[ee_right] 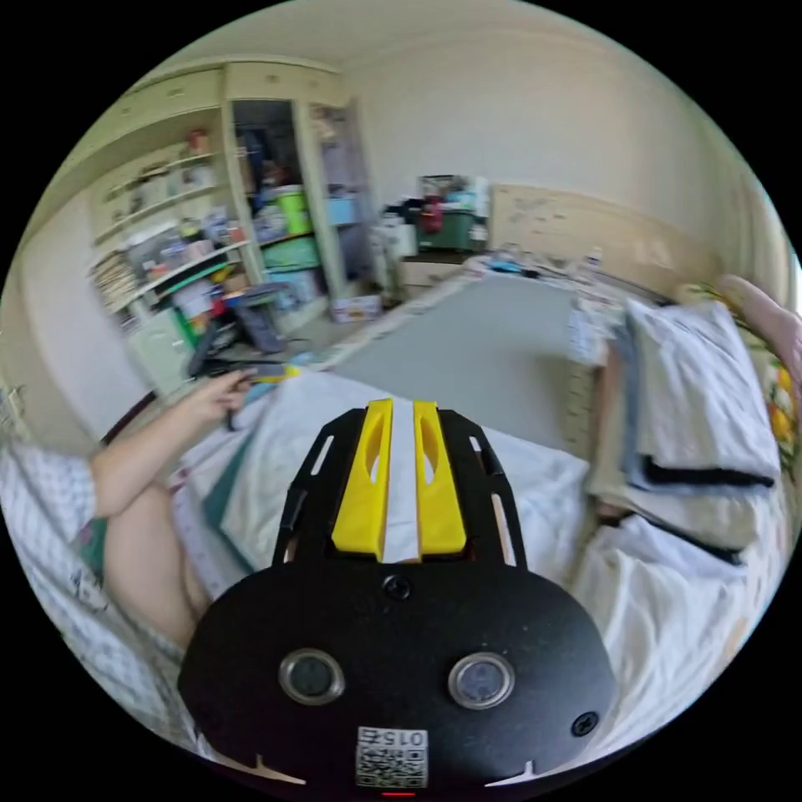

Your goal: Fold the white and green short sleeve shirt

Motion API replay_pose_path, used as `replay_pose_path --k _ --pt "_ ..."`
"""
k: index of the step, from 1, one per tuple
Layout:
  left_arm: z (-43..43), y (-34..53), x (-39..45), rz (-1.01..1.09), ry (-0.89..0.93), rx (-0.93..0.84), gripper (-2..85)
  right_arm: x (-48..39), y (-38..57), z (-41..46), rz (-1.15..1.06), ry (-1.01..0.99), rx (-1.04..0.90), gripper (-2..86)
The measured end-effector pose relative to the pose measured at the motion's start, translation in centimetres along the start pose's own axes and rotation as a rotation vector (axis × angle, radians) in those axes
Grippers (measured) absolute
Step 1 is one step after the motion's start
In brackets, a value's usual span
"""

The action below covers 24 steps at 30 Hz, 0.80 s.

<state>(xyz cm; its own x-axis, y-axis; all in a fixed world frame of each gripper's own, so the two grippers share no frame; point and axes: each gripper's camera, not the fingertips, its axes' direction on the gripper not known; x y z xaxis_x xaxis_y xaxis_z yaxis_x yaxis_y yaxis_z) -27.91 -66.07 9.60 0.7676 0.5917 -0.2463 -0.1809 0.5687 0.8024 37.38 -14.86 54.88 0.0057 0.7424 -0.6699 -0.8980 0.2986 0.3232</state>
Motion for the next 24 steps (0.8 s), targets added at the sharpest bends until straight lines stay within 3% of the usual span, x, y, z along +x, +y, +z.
replay_pose_path --k 2,5,8,13,17,24 --pt "0.5 0.2 0.0 0.017 -0.006 -0.009 7.6 -11.5 -2.4 4.0 -0.275 -0.311 -0.086 8.2" --pt "0.7 0.4 0.1 0.03 -0.025 -0.004 6.7 -23.2 -3.5 10.2 -0.476 -0.402 -0.239 9.2" --pt "1.2 0.6 -0.3 0.028 -0.022 -0.015 6.6 -28.7 -3.3 14.8 -0.579 -0.444 -0.356 9.1" --pt "2.7 0.9 -0.8 0.012 -0.028 -0.061 7.0 -29.6 -3.4 19.5 -0.601 -0.369 -0.454 6.2" --pt "3.3 1.5 -0.5 0.035 -0.026 -0.058 2.4 -28.2 -4.3 21.0 -0.557 -0.442 -0.458 -0.2" --pt "3.0 2.5 1.9 0.126 -0.084 0.005 1.2 -24.3 -3.9 22.1 -0.403 -0.642 -0.394 -0.4"
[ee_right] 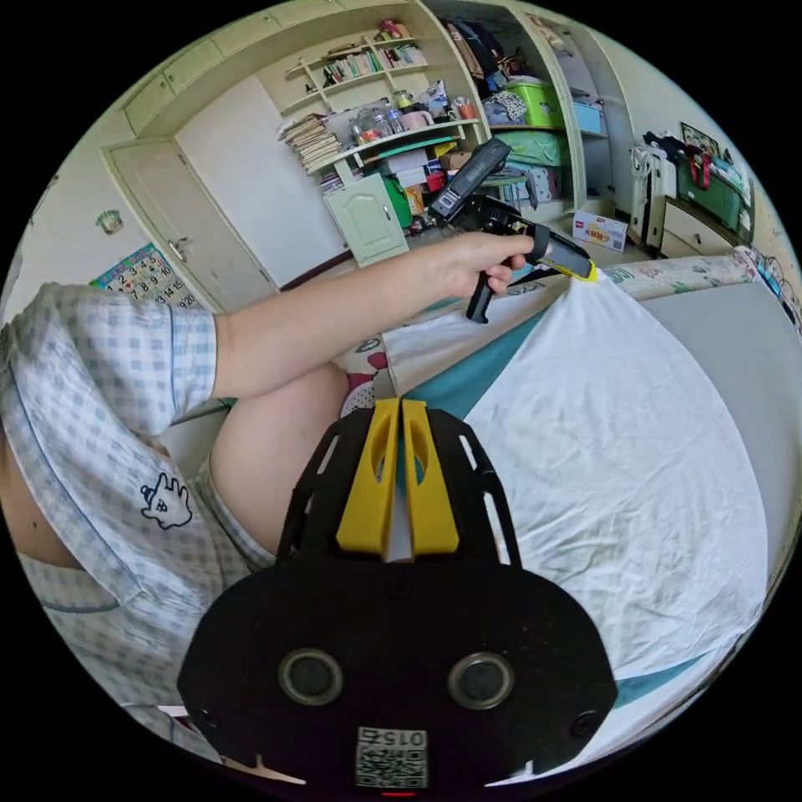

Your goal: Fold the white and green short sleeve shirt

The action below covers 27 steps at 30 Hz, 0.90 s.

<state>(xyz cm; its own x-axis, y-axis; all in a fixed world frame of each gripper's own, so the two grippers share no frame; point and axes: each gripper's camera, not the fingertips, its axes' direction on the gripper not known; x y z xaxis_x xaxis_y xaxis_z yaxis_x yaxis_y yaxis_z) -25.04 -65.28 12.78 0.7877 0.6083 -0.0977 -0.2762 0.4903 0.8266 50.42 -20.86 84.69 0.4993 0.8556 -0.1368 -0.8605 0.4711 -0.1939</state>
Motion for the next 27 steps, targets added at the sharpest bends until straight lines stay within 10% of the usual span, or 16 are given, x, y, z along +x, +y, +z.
replay_pose_path --k 7,12,22,27 --pt "3.5 1.1 3.7 0.147 -0.257 -0.126 6.3 0.9 4.1 4.2 0.029 0.005 -0.102 2.7" --pt "-1.3 4.5 8.1 0.238 -0.381 -0.071 7.9 1.0 11.7 -6.4 0.152 0.029 0.163 4.7" --pt "-8.0 14.5 26.1 0.779 0.318 0.035 7.2 1.5 44.8 -23.3 0.838 0.368 0.973 7.1" --pt "-2.1 16.4 34.9 0.921 0.478 -0.226 7.0 4.1 50.0 -21.4 0.944 0.482 0.944 7.0"
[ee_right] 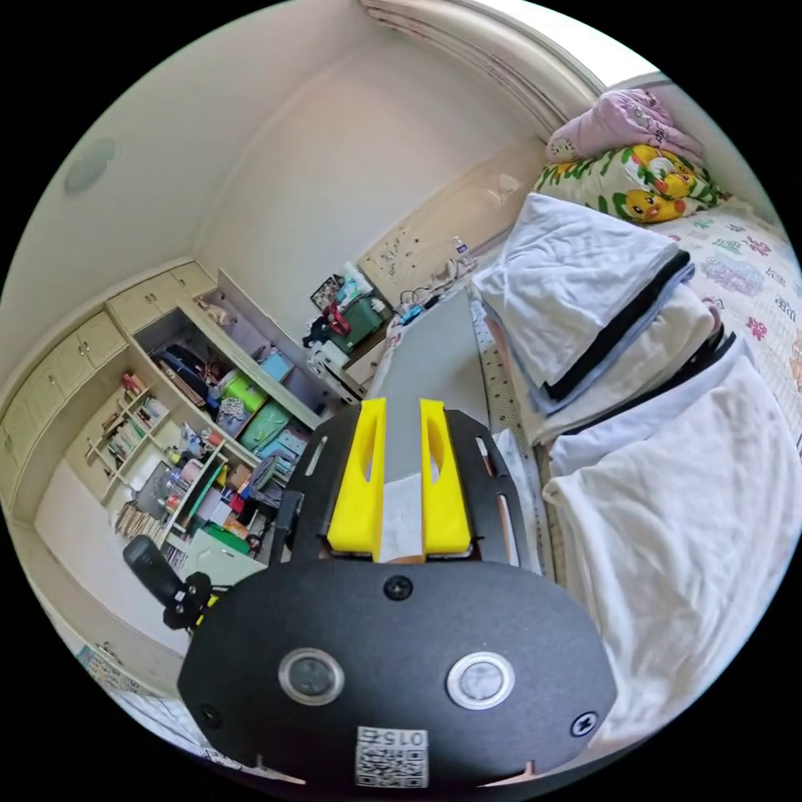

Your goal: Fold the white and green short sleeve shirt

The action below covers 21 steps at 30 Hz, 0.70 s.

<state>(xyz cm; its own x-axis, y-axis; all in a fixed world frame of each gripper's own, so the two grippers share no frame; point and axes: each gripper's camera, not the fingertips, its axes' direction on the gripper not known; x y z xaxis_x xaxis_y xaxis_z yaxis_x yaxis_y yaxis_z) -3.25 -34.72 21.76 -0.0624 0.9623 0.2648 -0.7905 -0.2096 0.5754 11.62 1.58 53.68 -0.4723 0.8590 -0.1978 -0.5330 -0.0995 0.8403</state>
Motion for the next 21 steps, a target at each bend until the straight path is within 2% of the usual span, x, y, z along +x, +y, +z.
replay_pose_path --k 2,5,7,10,13,21 --pt "3.6 -1.3 0.5 0.059 -0.003 -0.038 7.2 4.6 1.9 2.8 0.055 0.003 -0.037 6.3" --pt "9.3 -0.4 -1.7 0.035 -0.053 -0.112 7.9 10.4 6.0 6.4 0.07 0.067 -0.115 4.4" --pt "12.3 0.9 -3.7 -0.015 0.005 -0.136 8.0 13.7 7.1 8.0 0.14 0.083 -0.165 3.5" --pt "15.4 1.0 -4.4 -0.063 0.131 -0.204 9.2 15.4 7.7 10.4 0.096 0.129 -0.244 3.9" --pt "16.9 1.0 -2.3 0.001 0.034 -0.301 10.8 16.3 10.6 12.5 0.042 0.237 -0.316 5.2" --pt "16.8 4.4 -0.8 0.068 -0.118 -0.328 7.4 18.7 15.5 12.7 0.023 0.19 -0.333 6.2"
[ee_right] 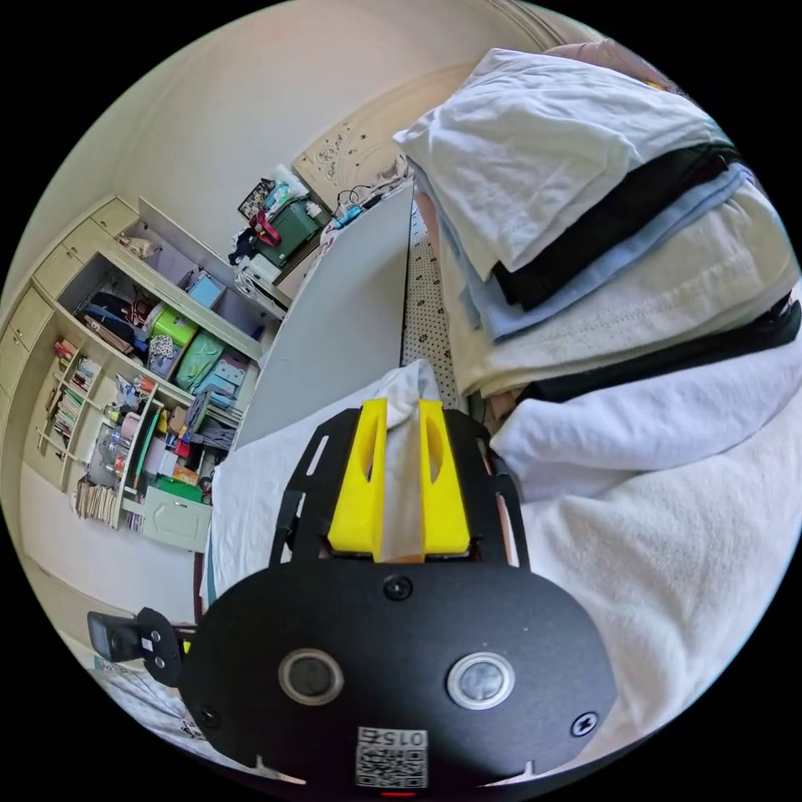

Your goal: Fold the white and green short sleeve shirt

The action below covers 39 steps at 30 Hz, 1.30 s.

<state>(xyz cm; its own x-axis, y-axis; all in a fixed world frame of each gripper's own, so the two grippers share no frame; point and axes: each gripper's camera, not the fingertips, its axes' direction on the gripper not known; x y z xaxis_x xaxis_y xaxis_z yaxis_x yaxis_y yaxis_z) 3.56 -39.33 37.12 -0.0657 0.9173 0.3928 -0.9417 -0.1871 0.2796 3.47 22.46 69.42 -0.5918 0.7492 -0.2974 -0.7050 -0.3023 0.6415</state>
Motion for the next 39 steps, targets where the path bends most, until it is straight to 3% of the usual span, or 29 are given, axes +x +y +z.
replay_pose_path --k 5,13,20,24,29,33,39 --pt "-0.3 1.5 -1.8 -0.045 0.068 0.051 0.6 0.7 2.6 0.3 0.012 -0.023 0.027 1.1" --pt "-2.6 4.0 -3.9 -0.035 0.175 0.222 -0.4 -0.7 4.3 -0.6 -0.082 0.113 0.072 0.1" --pt "0.8 3.8 -5.0 -0.035 0.211 0.096 0.8 0.0 4.2 -1.3 -0.067 0.118 0.052 0.6" --pt "-0.6 4.4 -6.4 -0.052 0.241 0.168 1.5 1.3 3.6 -3.6 -0.041 0.122 0.074 0.7" --pt "-2.4 5.9 -9.3 -0.136 0.127 0.209 3.1 2.7 1.5 -1.3 -0.039 0.064 -0.076 0.6" --pt "-1.7 5.5 -8.6 -0.084 0.258 0.204 5.9 1.4 -0.1 0.1 -0.094 0.047 -0.18 0.5" --pt "1.3 4.2 -7.0 -0.026 0.192 0.052 5.6 0.0 -2.6 -0.9 -0.167 0.103 -0.181 -0.5"
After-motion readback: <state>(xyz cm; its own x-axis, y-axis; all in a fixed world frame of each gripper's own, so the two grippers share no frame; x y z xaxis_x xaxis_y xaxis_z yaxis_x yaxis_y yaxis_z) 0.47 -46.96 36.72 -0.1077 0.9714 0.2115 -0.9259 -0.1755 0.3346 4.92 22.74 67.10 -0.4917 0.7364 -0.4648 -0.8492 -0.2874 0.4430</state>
